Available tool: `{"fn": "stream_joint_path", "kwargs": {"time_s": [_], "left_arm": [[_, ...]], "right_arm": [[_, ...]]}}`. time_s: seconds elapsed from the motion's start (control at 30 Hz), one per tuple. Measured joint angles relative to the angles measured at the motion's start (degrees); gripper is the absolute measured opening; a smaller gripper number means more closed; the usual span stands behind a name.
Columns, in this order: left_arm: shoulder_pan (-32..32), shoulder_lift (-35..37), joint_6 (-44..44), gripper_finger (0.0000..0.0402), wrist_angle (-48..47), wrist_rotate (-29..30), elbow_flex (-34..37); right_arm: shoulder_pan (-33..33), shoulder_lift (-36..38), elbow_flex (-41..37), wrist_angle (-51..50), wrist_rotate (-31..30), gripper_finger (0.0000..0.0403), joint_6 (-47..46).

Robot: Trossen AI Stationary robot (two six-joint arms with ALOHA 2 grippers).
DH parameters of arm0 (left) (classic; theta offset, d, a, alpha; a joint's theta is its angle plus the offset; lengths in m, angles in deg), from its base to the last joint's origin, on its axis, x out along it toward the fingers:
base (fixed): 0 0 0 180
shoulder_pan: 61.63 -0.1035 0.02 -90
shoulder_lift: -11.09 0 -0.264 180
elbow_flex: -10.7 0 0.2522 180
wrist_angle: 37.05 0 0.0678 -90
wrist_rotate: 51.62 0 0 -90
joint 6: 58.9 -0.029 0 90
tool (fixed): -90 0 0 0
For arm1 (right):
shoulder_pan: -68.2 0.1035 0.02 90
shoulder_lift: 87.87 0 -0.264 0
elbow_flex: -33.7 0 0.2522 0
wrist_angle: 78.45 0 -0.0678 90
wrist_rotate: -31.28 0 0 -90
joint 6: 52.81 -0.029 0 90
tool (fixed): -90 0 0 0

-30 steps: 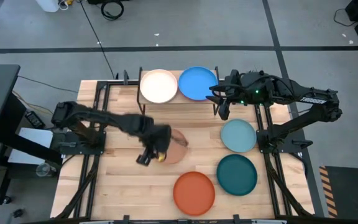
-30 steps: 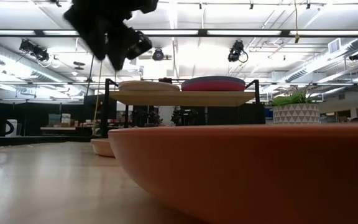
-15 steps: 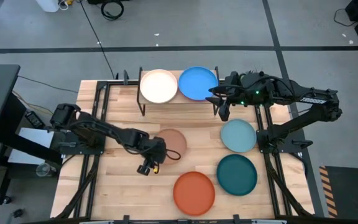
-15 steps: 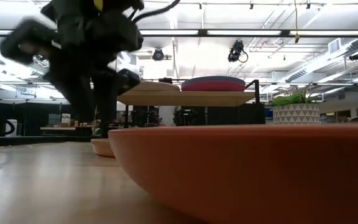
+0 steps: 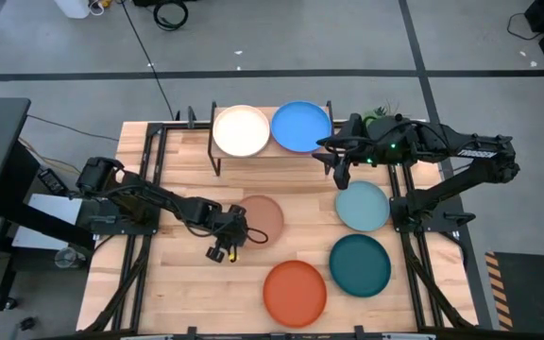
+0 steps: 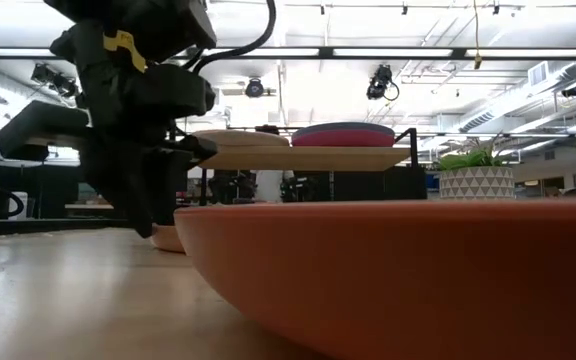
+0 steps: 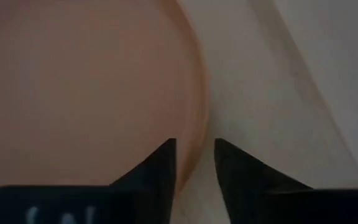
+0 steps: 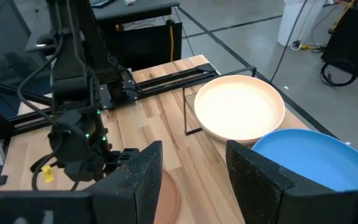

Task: Place and stack plates onto a shelf
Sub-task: Stack the brown plate on the light pink plate on the shelf

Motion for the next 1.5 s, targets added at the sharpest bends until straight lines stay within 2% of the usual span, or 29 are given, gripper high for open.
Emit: {"fn": "stream_joint_path", "kwargs": {"time_s": [0.1, 0.2, 0.37, 0.57, 0.8, 0.97, 1.27, 1.5], "left_arm": [[-0.4, 0.0, -0.2, 0.0061, 0.3, -0.1, 0.0], [-1.2, 0.0, -0.8, 0.0015, 0.4, -3.1, 0.0], [-2.3, 0.5, 0.6, 0.0007, -4.6, -6.6, -2.6], [-4.9, 4.7, 1.5, 0.0003, -16.7, -9.2, -14.9], [-12.8, 9.7, 2.0, 0.0002, -31.4, -10.7, -33.1], [-20.8, 10.8, -2.0, 0.0001, -37.1, -3.8, -43.1], [-37.4, 4.8, -11.1, 0.0001, -42.6, -1.9, -43.9], [-40.9, -0.3, -14.5, 0.0004, -43.5, -3.1, -43.9]], "right_arm": [[0.1, 0.0, 0.0, 0.0, -0.9, 0.0183, 0.0], [0.1, 0.0, 0.0, 0.3, -0.9, 0.0183, 0.0], [0.1, 0.0, 0.0, 0.5, -0.9, 0.0183, 0.2], [0.1, 0.0, 0.0, 0.5, -1.3, 0.0183, 0.4], [0.1, 0.0, 0.0, 0.7, -2.5, 0.0183, 1.5], [0.1, 0.0, 0.0, 1.9, -2.9, 0.0183, 2.0], [0.1, 0.0, 0.0, 3.2, -3.7, 0.0183, 2.6], [0.1, 0.0, 0.0, 3.5, -3.9, 0.0183, 2.9]]}}
